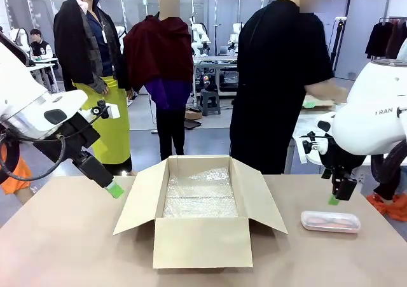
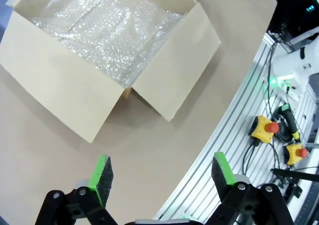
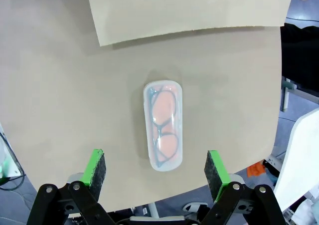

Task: Pack the glasses set securely to prepare it for shipping.
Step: Place the Glasses case inside the Package Box.

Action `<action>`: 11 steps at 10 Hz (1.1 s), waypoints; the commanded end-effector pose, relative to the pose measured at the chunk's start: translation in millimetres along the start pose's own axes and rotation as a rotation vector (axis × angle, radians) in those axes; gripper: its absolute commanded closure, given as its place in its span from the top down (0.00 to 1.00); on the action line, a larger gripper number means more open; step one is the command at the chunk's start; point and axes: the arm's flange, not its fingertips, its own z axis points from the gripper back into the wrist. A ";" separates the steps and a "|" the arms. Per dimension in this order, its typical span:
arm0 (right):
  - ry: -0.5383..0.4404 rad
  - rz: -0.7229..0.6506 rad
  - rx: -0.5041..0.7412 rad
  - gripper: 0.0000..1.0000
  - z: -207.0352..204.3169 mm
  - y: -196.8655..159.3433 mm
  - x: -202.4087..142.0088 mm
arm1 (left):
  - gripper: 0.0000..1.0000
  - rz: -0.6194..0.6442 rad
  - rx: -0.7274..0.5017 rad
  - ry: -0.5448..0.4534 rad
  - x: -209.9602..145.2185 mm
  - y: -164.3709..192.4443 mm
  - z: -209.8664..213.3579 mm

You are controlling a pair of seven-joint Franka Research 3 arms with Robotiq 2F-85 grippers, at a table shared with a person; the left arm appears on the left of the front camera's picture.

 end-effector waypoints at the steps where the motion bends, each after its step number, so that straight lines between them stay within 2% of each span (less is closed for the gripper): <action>1: -0.032 -0.031 0.000 1.00 -1.4 4.4 5.8 | 1.00 0.024 0.009 0.018 -0.1 0.3 -3.6; 3: -0.013 -0.009 0.005 1.00 0.2 1.1 3.1 | 1.00 0.004 0.008 0.007 -0.1 0.7 -1.7; 4: 0.019 0.032 0.055 1.00 -6.9 -4.3 1.0 | 1.00 -0.083 0.045 -0.068 -4.5 4.6 9.0; 5: 0.030 0.028 0.065 1.00 -16.1 -11.4 -1.3 | 1.00 -0.166 0.041 -0.094 -8.9 3.9 15.6; 7: 0.020 0.044 0.090 1.00 -46.5 -20.1 -5.5 | 1.00 -0.237 0.066 -0.111 -13.9 2.9 14.0; 9: 0.037 0.035 0.062 1.00 -63.3 -27.5 -11.0 | 1.00 -0.305 0.097 -0.151 -13.9 0.4 11.3; 10: 0.023 0.079 0.076 1.00 -75.0 -31.0 -16.1 | 1.00 -0.215 0.075 -0.096 -1.9 2.6 24.8; 11: 0.021 0.111 0.080 1.00 -85.8 -34.4 -22.2 | 1.00 -0.215 0.075 -0.096 -1.9 2.6 24.8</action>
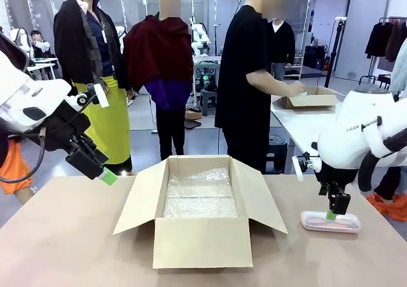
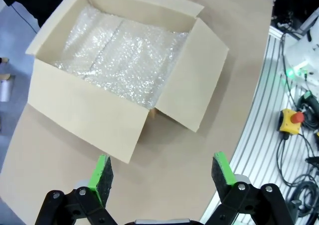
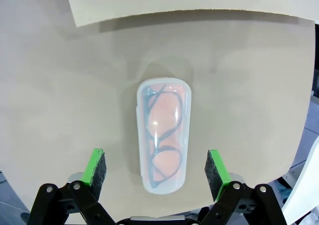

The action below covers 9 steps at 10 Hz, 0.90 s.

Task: Pack the glasses set securely to prepare it for shipping.
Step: Place the Glasses case inside the Package Box.

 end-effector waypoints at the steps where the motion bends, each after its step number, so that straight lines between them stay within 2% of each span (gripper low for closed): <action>1: -0.030 0.059 0.007 1.00 -9.9 -11.2 -8.0 | 1.00 0.030 -0.013 0.014 -2.5 -1.1 0.1; 9: -0.028 0.020 0.066 1.00 -67.9 -28.2 -22.8 | 1.00 0.030 -0.013 0.014 -2.5 -1.1 0.1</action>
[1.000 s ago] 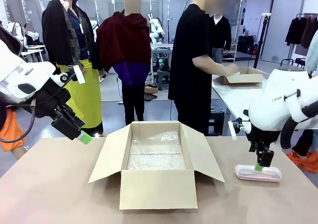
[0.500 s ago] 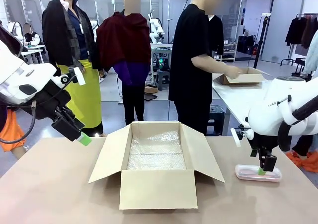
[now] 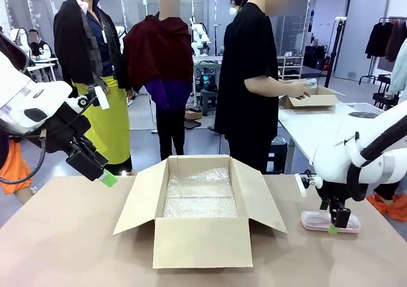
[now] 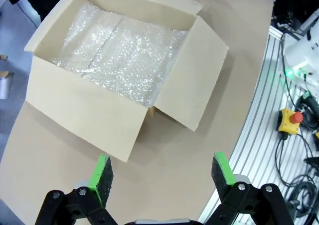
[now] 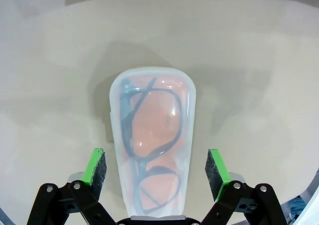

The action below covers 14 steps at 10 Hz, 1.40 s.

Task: Pack the glasses set securely to prepare it for shipping.
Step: Place the Glasses case inside the Package Box.

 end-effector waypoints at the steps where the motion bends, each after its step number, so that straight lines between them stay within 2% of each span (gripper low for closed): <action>1: -0.030 0.009 0.008 1.00 -6.3 -9.2 -1.9 | 1.00 0.019 -0.008 0.008 -1.2 -1.0 1.8; 2: -0.031 0.002 0.011 1.00 -9.3 -10.5 -2.7 | 1.00 0.019 -0.008 0.008 -1.2 -1.0 1.8; 4: -0.016 0.002 0.013 0.90 -15.0 -11.3 -3.4 | 1.00 0.019 -0.008 0.008 -1.2 -1.0 1.8; 9: -0.035 0.000 0.011 0.42 -7.9 -7.6 -3.6 | 1.00 0.019 -0.008 0.008 -1.2 -1.0 1.8; 11: -0.052 0.000 0.019 0.42 21.5 -6.7 -1.1 | 1.00 0.019 -0.008 0.008 -1.2 -1.0 1.8; 14: -0.003 -0.033 0.038 0.42 76.4 -11.9 12.3 | 1.00 0.019 -0.008 0.008 -1.2 -1.0 1.8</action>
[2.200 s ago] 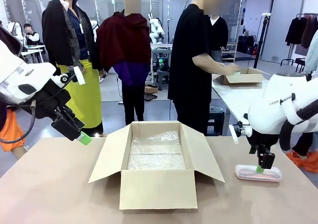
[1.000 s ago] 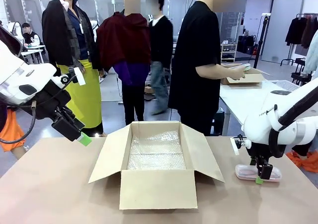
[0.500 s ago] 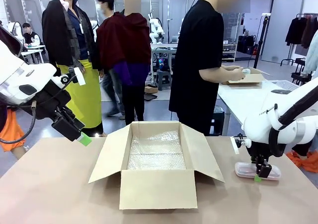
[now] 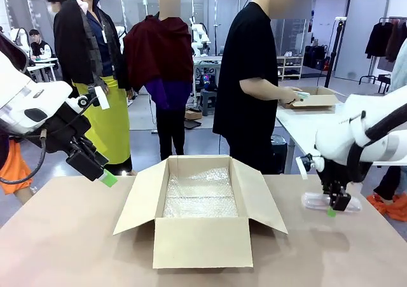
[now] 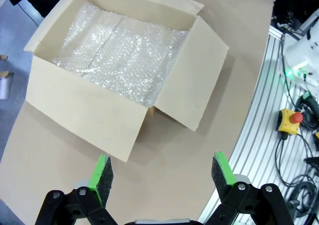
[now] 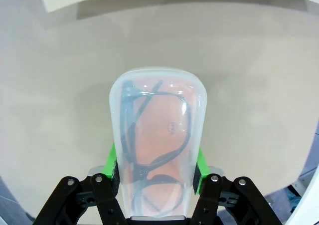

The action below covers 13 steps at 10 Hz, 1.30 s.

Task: Pack the glasses set securely to prepare it for shipping.
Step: Place the Glasses case inside the Package Box.

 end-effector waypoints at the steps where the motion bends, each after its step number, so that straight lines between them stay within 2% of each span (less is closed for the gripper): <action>1: 0.023 -0.018 0.013 0.42 34.1 -3.2 15.3 | 1.00 0.019 -0.008 0.008 -1.2 -1.0 1.9; 4: 0.028 0.007 0.012 0.42 68.7 -8.7 58.2 | 1.00 0.019 -0.008 0.008 -1.2 -1.0 1.9; 6: 0.075 0.063 -0.005 0.42 87.9 -10.2 115.4 | 1.00 0.019 -0.008 0.008 -1.2 -1.0 1.9; 7: 0.069 0.091 -0.010 0.42 95.8 -10.6 155.3 | 1.00 0.019 -0.008 0.008 -1.2 -1.0 1.9; 11: 0.078 0.147 -0.041 0.42 87.1 -4.6 291.2 | 1.00 0.019 -0.008 0.008 -1.2 -1.0 1.9; 13: 0.092 0.189 -0.035 0.42 67.4 -3.2 334.6 | 1.00 0.019 -0.008 0.008 -1.2 -1.0 1.9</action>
